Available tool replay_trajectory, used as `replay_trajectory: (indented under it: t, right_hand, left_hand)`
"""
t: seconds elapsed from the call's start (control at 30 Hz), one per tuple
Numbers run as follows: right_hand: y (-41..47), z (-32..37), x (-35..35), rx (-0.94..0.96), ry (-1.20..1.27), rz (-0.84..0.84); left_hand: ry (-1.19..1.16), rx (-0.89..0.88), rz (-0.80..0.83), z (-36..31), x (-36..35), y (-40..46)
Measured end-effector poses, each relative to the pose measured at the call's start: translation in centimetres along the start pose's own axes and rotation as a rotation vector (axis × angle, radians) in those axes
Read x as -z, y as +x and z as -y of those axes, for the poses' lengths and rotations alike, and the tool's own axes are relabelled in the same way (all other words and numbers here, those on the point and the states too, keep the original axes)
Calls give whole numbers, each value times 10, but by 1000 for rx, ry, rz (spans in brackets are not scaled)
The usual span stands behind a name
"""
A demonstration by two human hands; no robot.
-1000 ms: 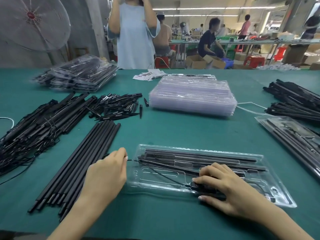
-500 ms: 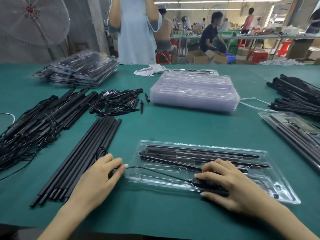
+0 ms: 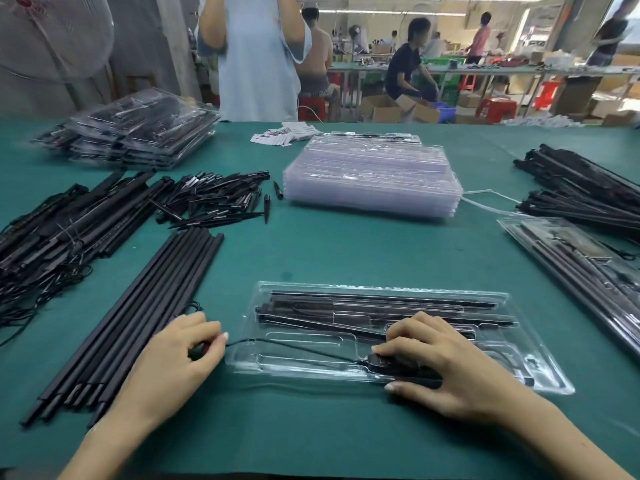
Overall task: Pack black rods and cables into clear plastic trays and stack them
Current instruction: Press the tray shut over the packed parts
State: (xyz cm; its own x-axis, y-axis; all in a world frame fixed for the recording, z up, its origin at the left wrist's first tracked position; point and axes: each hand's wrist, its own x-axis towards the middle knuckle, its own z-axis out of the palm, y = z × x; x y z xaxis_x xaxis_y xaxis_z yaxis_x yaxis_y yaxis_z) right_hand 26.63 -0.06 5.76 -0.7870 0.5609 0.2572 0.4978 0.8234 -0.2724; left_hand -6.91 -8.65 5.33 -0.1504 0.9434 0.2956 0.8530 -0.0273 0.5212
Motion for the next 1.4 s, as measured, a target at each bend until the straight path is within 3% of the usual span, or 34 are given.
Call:
replay_trajectory:
  t: [0.17, 0.27, 0.4, 0.6, 0.8, 1.07, 1.2, 1.33, 1.4]
  right_hand:
    - [2, 1, 0, 25, 10, 11]
    - [2, 1, 1, 27, 6, 23]
    - [2, 1, 1, 18, 21, 57]
    - [3, 0, 4, 52, 65, 128]
    - [4, 2, 7, 50, 124, 113]
    - [2, 5, 3, 58, -7, 71]
    - [4, 4, 1, 104, -48, 61]
    - [4, 2, -3, 122, -105, 32]
    - [4, 1, -5, 127, -107, 11]
  left_hand:
    - [-201, 25, 137, 6, 8, 2]
    - [-427, 97, 111, 0, 11, 3]
    - [-471, 100, 101, -3, 11, 1]
    - [-213, -8, 229, 10, 12, -1]
    - [-293, 29, 253, 8, 18, -3]
    - [-190, -10, 269, 10, 20, -7]
    - [-105, 23, 151, 7, 23, -12]
    - [100, 82, -169, -17, 28, -31]
    - [162, 253, -44, -34, 26, -36]
